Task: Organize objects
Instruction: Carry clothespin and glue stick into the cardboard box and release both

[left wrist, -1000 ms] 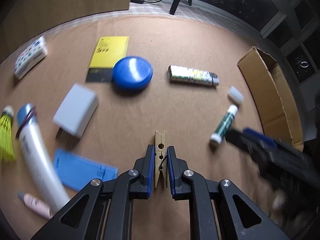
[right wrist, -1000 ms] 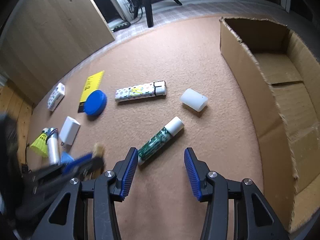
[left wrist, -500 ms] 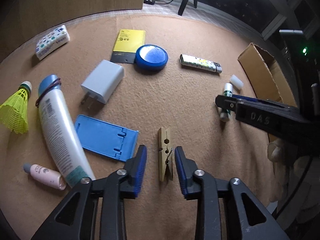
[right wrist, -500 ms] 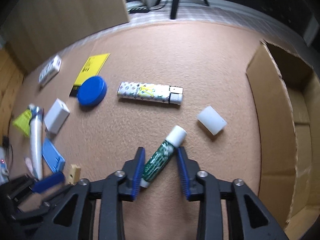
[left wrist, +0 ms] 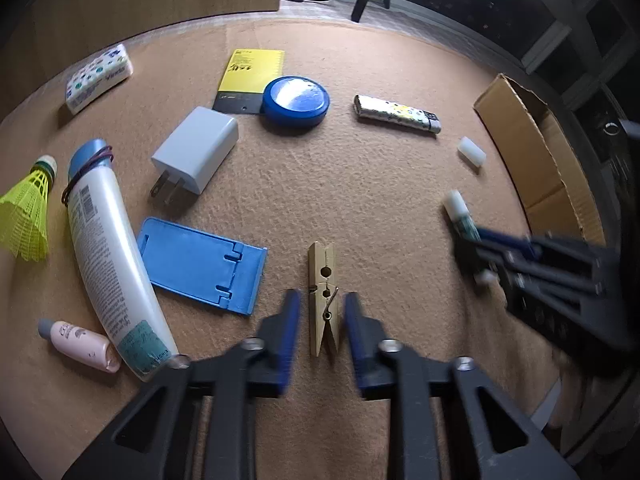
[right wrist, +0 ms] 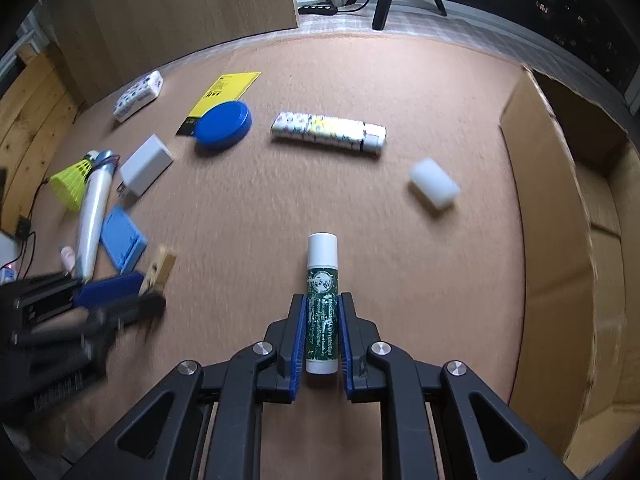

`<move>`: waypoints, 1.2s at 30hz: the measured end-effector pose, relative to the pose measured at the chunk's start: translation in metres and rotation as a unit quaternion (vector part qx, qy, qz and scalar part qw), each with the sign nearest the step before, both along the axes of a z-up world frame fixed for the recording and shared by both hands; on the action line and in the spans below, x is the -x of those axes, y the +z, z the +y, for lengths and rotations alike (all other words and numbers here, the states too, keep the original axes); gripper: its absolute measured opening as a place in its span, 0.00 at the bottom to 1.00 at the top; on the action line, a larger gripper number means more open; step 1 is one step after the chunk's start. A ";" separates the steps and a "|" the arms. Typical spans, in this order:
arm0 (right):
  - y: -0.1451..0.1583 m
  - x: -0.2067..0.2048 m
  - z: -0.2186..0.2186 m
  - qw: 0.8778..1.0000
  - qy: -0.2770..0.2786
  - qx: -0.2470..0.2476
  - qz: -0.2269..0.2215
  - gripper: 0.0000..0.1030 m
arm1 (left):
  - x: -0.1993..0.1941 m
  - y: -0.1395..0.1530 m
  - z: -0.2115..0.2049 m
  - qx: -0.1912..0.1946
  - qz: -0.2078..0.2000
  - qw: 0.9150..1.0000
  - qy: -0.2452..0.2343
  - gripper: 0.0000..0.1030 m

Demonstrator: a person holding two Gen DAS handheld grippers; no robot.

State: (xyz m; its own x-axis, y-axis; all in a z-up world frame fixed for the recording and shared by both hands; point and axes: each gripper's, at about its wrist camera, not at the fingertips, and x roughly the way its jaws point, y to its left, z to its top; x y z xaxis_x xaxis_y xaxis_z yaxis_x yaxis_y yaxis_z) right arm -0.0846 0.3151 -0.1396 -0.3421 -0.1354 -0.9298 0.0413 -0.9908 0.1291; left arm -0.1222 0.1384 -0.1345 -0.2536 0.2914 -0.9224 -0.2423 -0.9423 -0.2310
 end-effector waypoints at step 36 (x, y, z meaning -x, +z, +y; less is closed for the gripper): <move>0.072 -0.067 0.186 0.985 -0.146 0.000 0.090 0.14 | 0.013 0.090 0.235 -0.077 0.073 0.983 -0.151 0.13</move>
